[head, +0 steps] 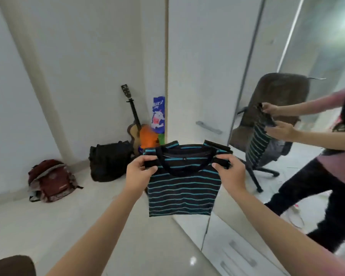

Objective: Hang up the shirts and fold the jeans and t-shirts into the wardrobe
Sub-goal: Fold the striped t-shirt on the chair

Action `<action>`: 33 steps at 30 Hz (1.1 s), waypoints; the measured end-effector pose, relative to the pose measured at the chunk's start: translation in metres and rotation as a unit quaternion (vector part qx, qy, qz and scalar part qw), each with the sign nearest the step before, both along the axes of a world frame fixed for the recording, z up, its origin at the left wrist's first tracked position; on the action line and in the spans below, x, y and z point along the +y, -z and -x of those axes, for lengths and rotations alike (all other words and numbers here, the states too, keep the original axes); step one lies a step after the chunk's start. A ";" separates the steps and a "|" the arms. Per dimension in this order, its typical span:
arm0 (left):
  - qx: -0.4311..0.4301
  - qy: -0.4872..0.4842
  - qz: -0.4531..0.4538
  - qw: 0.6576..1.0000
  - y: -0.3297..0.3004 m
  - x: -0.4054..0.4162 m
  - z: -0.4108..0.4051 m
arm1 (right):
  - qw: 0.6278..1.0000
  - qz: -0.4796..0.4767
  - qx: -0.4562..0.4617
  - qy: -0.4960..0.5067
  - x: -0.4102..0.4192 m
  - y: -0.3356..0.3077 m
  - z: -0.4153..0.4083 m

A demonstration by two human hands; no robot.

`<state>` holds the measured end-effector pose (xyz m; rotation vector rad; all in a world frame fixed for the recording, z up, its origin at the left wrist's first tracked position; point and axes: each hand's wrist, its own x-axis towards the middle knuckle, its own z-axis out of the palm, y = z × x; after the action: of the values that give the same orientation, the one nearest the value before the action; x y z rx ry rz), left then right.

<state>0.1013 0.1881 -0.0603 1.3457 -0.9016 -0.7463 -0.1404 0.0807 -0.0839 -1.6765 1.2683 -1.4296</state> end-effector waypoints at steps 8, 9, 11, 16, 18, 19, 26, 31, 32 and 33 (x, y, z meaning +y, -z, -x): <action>0.039 0.208 0.062 0.975 -0.034 -0.018 0.214 | 0.953 0.151 0.103 0.244 0.094 -0.047 0.232; 0.037 0.231 0.071 0.970 -0.039 -0.019 0.234 | 0.944 0.160 0.108 0.269 0.104 -0.052 0.251; 0.028 0.277 0.085 0.957 -0.050 -0.022 0.271 | 0.933 0.155 0.094 0.310 0.124 -0.065 0.283; -0.042 0.376 0.126 0.917 -0.080 -0.037 0.341 | 0.894 0.175 0.107 0.399 0.166 -0.092 0.345; -0.065 0.408 0.153 0.898 -0.096 -0.045 0.362 | 0.874 0.189 0.116 0.432 0.177 -0.106 0.364; -0.071 0.422 0.167 0.888 -0.106 -0.048 0.372 | 0.866 0.194 0.122 0.444 0.182 -0.114 0.373; -0.126 0.483 0.305 0.811 -0.178 -0.056 0.445 | 0.808 0.230 0.175 0.513 0.206 -0.189 0.429; -0.189 0.463 0.378 0.779 -0.219 -0.075 0.495 | 0.785 0.219 0.219 0.537 0.210 -0.246 0.475; -0.198 0.458 0.380 0.779 -0.227 -0.077 0.505 | 0.783 0.215 0.224 0.539 0.209 -0.256 0.484; -0.201 0.458 0.375 0.780 -0.234 -0.080 0.516 | 0.784 0.211 0.225 0.539 0.207 -0.265 0.492</action>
<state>-0.4143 0.1083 0.1741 0.2628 -2.0091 -0.6746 -0.6328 0.2877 0.1806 -1.6516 2.6153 -2.1157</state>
